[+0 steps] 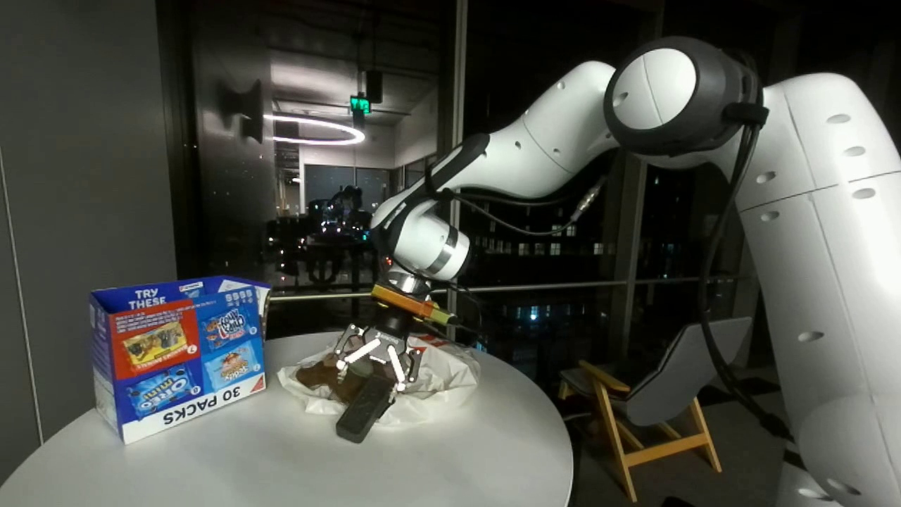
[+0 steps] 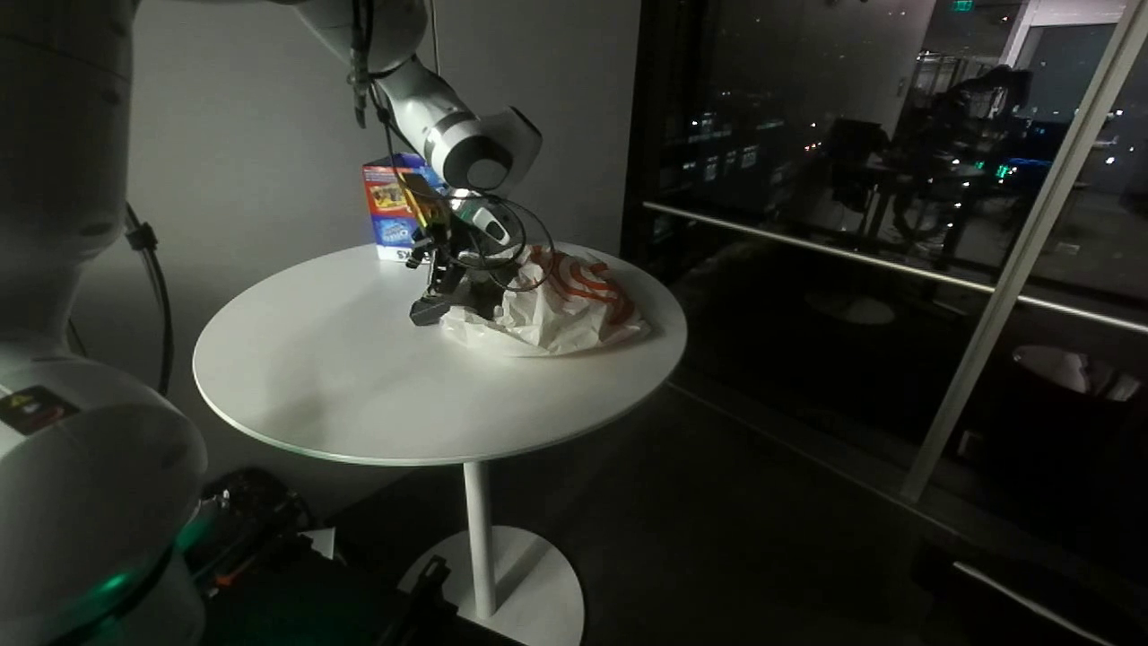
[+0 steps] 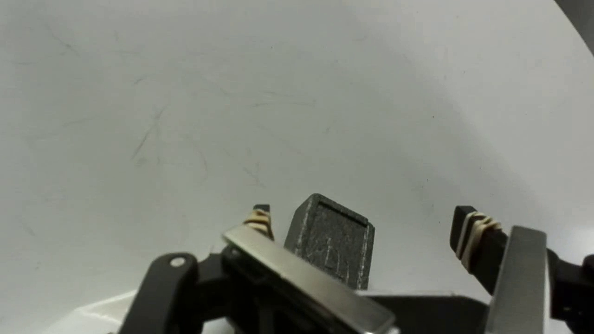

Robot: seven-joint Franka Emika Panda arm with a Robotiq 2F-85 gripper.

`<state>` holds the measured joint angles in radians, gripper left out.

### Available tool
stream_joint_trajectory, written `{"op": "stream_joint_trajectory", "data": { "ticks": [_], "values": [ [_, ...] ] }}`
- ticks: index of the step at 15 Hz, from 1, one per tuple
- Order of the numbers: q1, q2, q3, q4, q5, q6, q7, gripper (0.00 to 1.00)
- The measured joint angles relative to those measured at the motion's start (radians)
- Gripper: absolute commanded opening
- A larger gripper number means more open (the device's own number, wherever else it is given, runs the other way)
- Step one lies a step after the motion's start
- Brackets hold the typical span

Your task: Put the items on the table inside the plastic bag except for the blue box

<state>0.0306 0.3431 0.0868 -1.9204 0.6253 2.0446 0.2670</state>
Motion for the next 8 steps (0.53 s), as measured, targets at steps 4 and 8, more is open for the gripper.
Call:
{"op": "stream_joint_trajectory", "data": {
  "ticks": [4, 8],
  "values": [
    [-0.001, 0.003, -0.003, -0.002, -0.002, 0.001, -0.006, 1.00],
    [0.027, 0.020, 0.003, -0.024, 0.000, 0.073, -0.006, 1.00]
  ]
}}
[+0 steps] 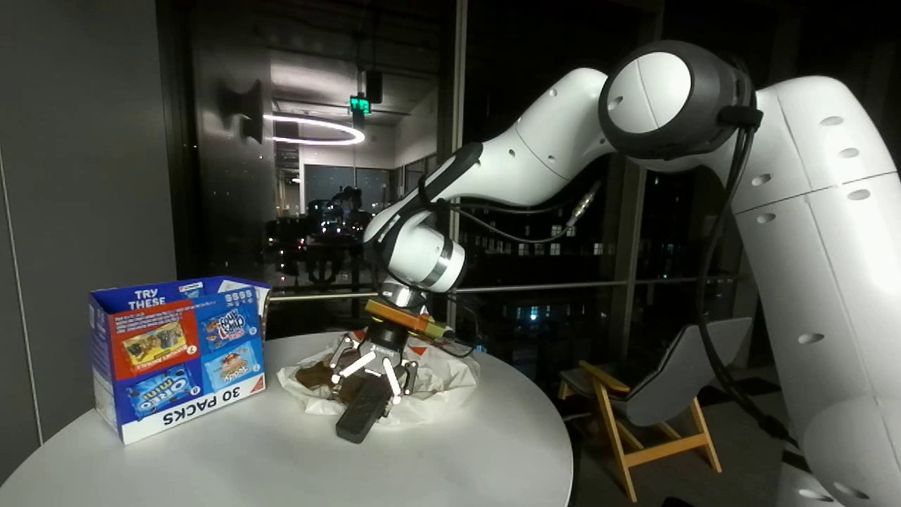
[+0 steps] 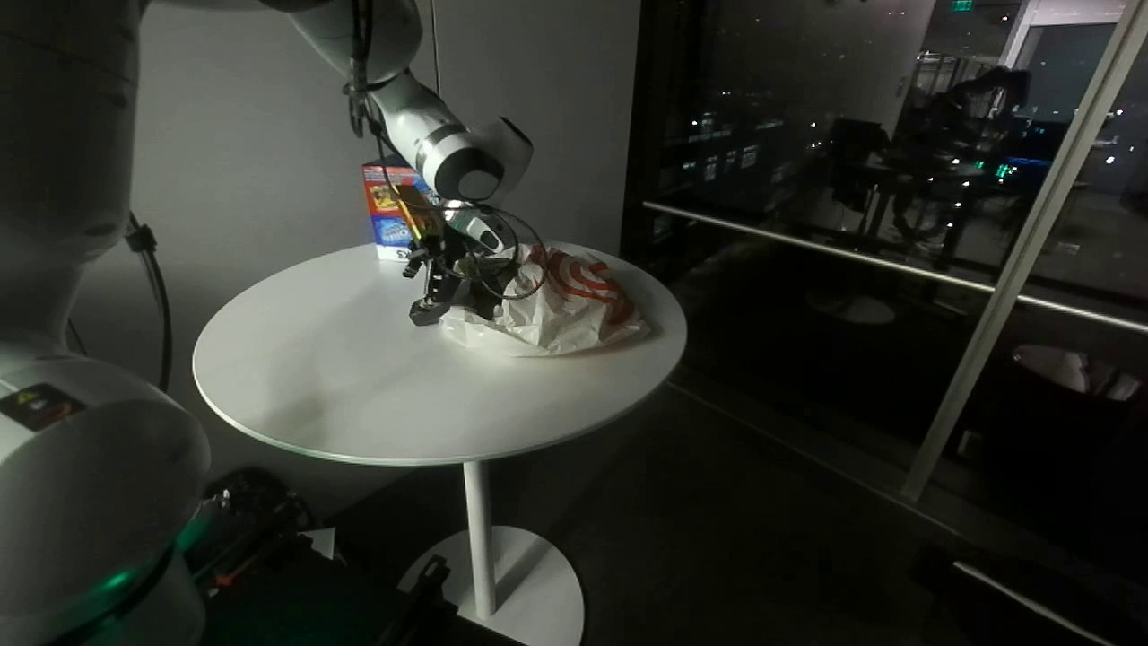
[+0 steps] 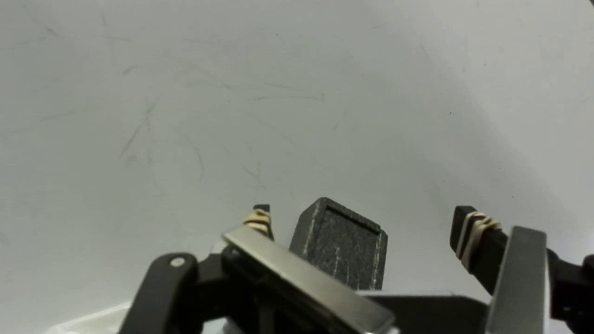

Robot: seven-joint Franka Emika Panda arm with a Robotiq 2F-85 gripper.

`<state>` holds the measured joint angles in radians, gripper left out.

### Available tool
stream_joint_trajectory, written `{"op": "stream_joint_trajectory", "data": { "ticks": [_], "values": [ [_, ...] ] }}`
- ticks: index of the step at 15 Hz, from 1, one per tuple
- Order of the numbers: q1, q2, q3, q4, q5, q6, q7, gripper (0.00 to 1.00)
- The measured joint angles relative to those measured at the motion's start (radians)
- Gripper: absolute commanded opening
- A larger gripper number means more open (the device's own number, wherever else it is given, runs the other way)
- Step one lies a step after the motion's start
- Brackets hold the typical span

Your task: Put the items on the table inside the plastic bag except for the blue box

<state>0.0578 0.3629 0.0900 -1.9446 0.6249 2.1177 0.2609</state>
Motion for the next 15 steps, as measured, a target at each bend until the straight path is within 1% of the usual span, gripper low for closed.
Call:
{"op": "stream_joint_trajectory", "data": {
  "ticks": [2, 5, 8, 10, 11, 12, 13, 14, 15],
  "values": [
    [0.026, -0.001, 0.012, -0.028, 0.032, 0.112, 0.009, 1.00],
    [0.075, -0.010, 0.029, -0.084, 0.073, 0.339, 0.062, 1.00],
    [0.131, -0.011, 0.033, -0.142, 0.072, 0.561, 0.159, 1.00],
    [0.169, -0.011, 0.026, -0.181, 0.048, 0.696, 0.242, 1.00],
    [0.192, -0.010, 0.015, -0.203, 0.022, 0.761, 0.293, 0.92],
    [0.219, -0.010, -0.006, -0.225, -0.017, 0.817, 0.352, 0.74],
    [0.260, -0.010, -0.047, -0.248, -0.069, 0.864, 0.423, 0.66],
    [0.314, -0.009, -0.106, -0.271, -0.123, 0.900, 0.497, 0.58],
    [0.376, -0.007, -0.179, -0.291, -0.181, 0.929, 0.573, 0.50]
  ]
}}
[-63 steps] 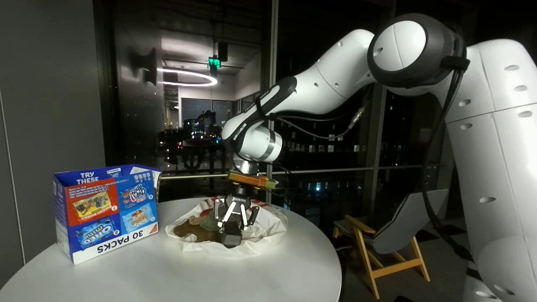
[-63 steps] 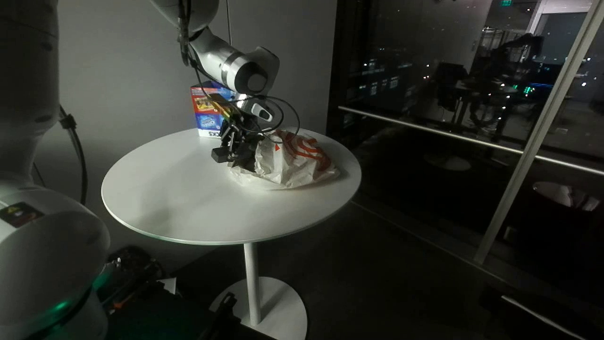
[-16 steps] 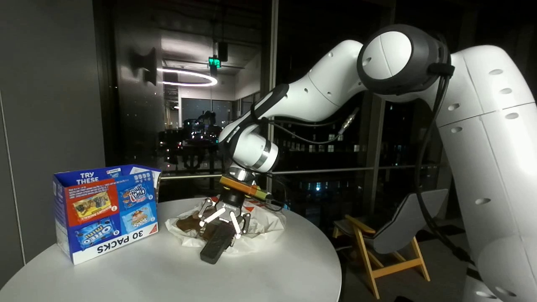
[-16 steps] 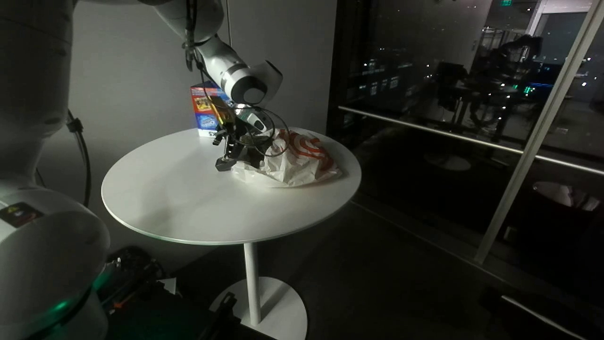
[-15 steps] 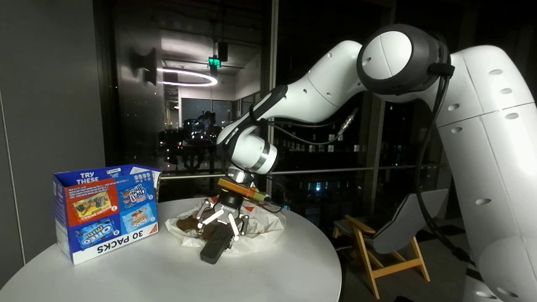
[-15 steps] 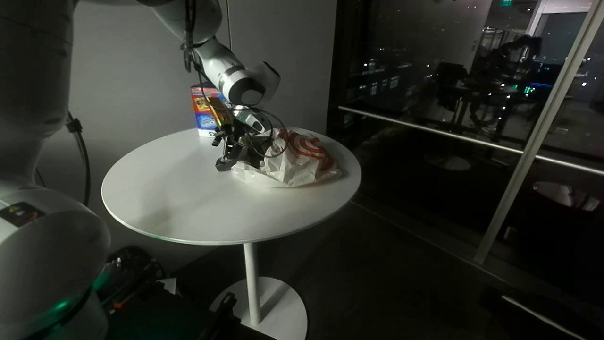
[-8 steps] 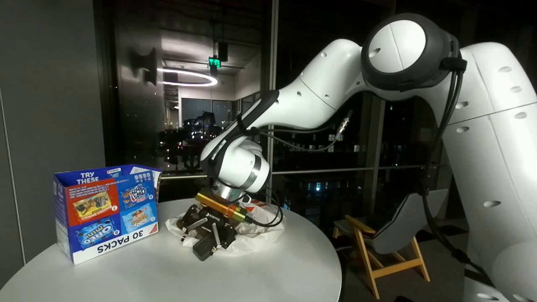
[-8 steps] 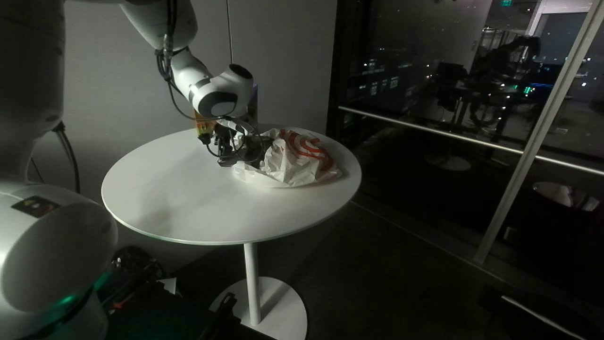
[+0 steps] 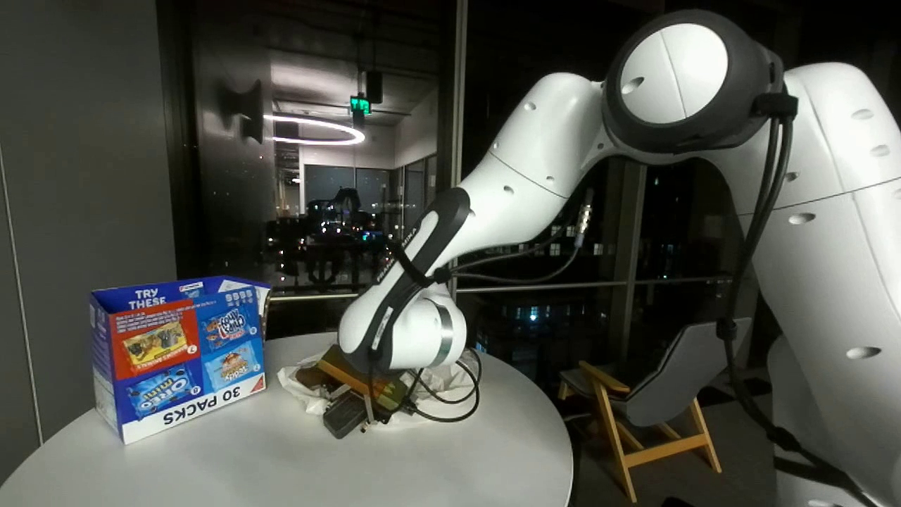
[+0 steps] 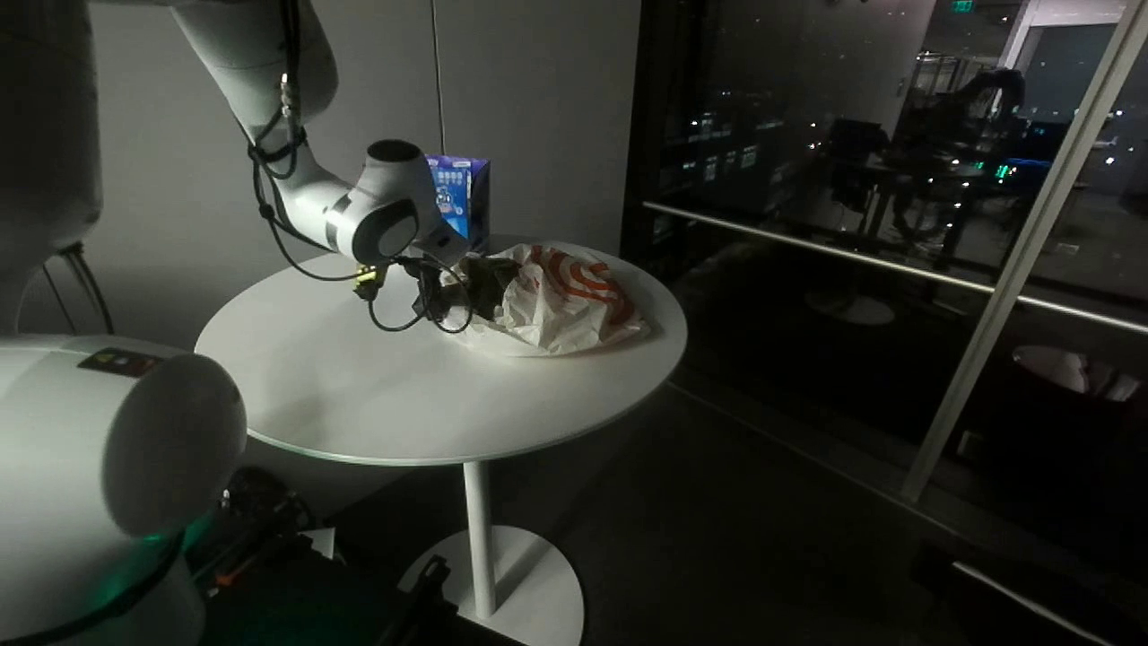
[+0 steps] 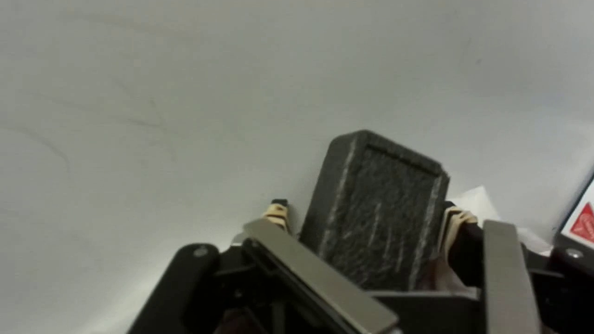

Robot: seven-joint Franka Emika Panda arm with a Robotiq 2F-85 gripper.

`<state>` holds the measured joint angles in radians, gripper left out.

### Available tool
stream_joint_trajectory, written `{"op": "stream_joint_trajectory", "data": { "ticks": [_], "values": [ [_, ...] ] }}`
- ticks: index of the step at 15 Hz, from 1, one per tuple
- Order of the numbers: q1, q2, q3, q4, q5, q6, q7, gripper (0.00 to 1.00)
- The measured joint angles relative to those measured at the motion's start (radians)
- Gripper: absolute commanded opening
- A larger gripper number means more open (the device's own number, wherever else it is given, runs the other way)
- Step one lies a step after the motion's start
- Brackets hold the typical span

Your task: Put the items on the table inside the plastic bag except for the blue box

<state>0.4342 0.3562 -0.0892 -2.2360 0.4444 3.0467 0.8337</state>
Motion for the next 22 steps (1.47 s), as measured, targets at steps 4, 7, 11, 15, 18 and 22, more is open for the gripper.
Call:
{"op": "stream_joint_trajectory", "data": {
  "ticks": [4, 7, 11, 15, 18, 22],
  "values": [
    [0.250, 0.022, -0.301, -0.038, -0.218, 0.020, 0.270, 0.23],
    [0.348, 0.011, -0.390, -0.037, -0.257, -0.073, 0.292, 0.20],
    [0.184, -0.132, -0.161, -0.042, -0.262, -0.246, 0.179, 0.17],
    [-0.022, -0.265, 0.011, -0.044, -0.255, -0.388, 0.085, 0.17],
    [-0.130, -0.277, 0.049, -0.037, -0.278, -0.420, 0.078, 0.18],
    [-0.225, -0.239, 0.071, 0.001, -0.278, -0.475, 0.036, 0.18]
  ]
}}
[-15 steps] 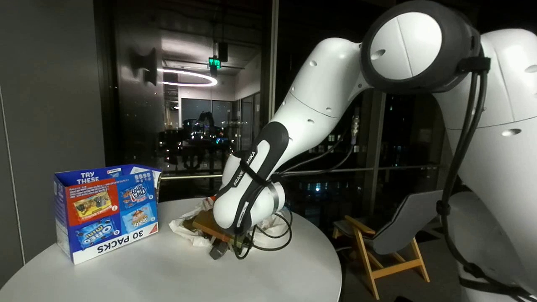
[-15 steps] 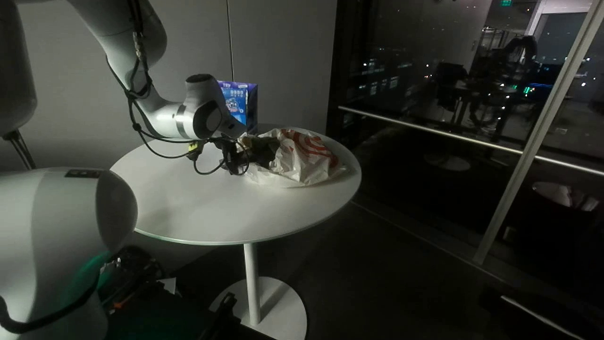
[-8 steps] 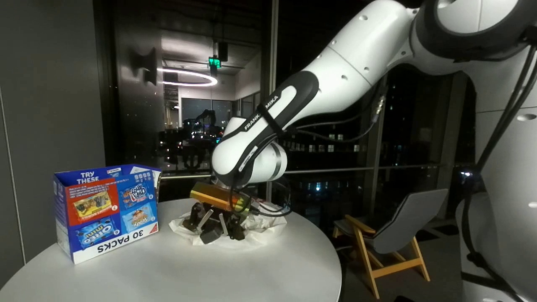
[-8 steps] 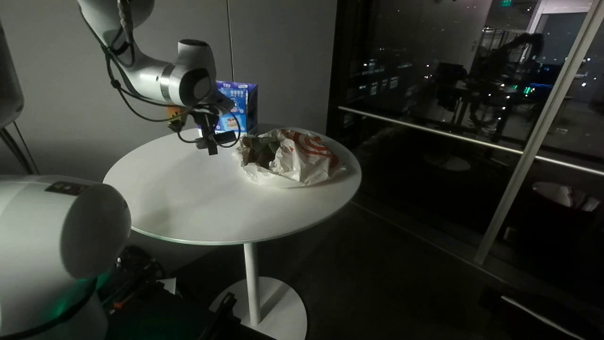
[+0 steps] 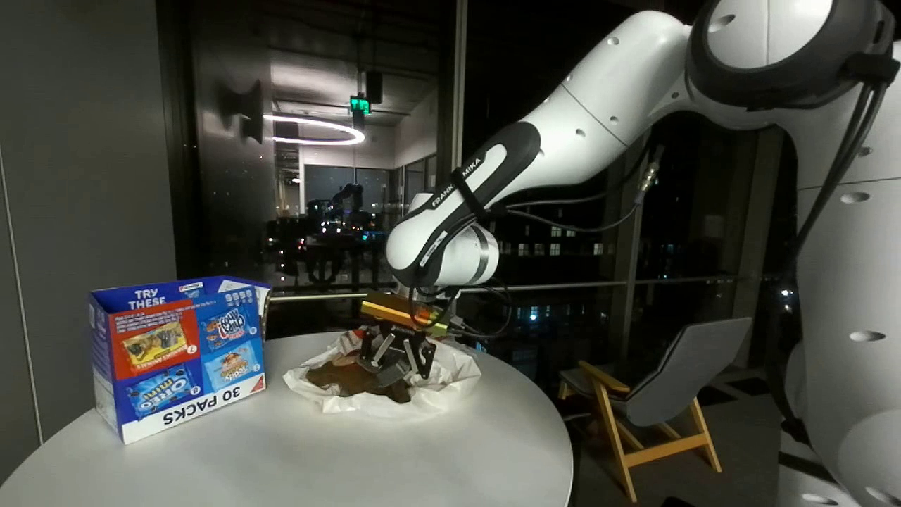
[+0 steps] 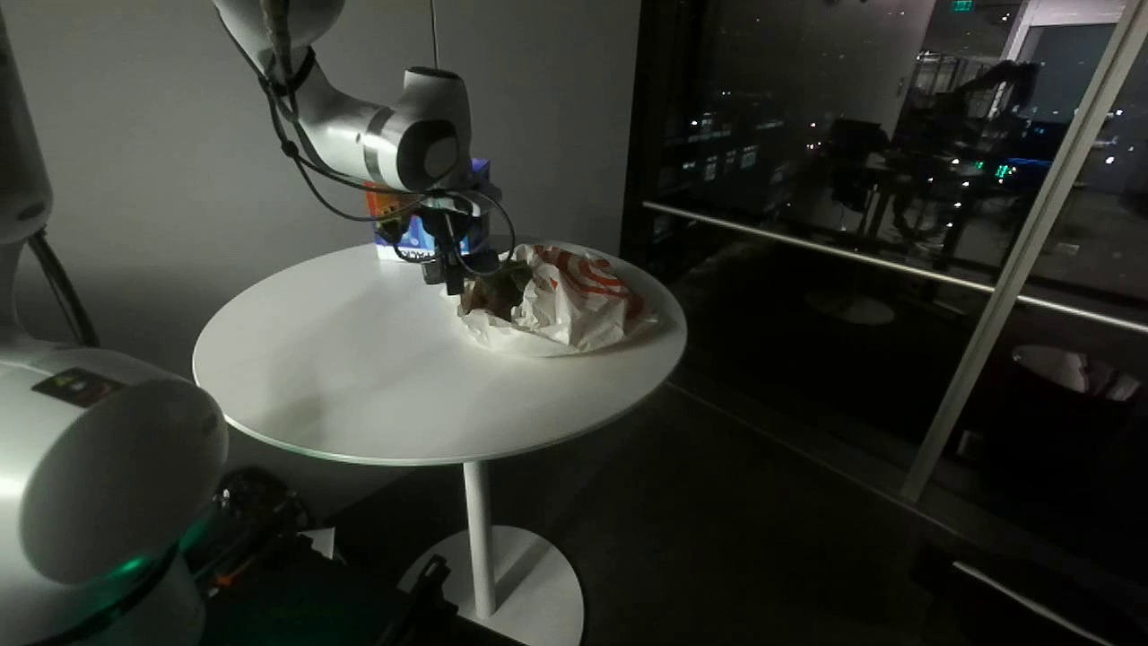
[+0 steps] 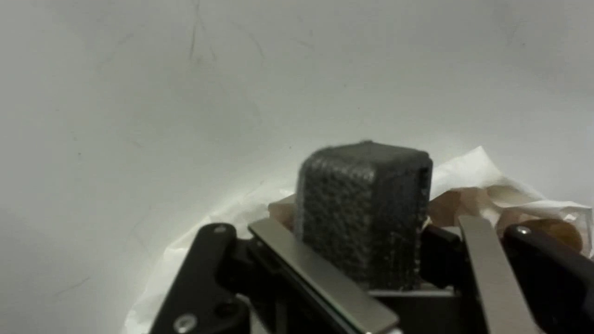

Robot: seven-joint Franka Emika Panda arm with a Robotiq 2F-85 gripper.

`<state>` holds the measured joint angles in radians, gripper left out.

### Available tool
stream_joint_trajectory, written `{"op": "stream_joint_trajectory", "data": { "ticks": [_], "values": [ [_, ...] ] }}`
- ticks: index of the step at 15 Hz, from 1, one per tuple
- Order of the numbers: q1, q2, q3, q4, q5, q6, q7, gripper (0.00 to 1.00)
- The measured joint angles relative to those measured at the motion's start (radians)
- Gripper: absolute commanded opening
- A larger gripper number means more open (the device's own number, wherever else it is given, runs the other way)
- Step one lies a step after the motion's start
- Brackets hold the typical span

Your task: Put the items on the table inside the plastic bag except for the blue box

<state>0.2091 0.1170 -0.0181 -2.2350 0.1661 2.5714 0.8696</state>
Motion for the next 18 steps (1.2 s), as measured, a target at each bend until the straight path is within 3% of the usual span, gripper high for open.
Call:
{"op": "stream_joint_trajectory", "data": {
  "ticks": [5, 6, 8, 14, 15, 18],
  "values": [
    [-0.033, 0.057, -0.011, 0.040, -0.167, 0.077, 0.047, 0.18],
    [-0.033, 0.068, -0.017, 0.046, -0.215, 0.090, 0.073, 0.37],
    [-0.032, 0.093, -0.034, 0.063, -0.307, 0.112, 0.129, 0.47],
    [0.001, 0.146, -0.111, 0.105, -0.552, 0.160, 0.282, 0.94],
    [0.017, 0.147, -0.136, 0.110, -0.619, 0.165, 0.330, 0.99],
    [0.099, 0.146, -0.239, 0.131, -0.862, 0.158, 0.527, 1.00]
  ]
}}
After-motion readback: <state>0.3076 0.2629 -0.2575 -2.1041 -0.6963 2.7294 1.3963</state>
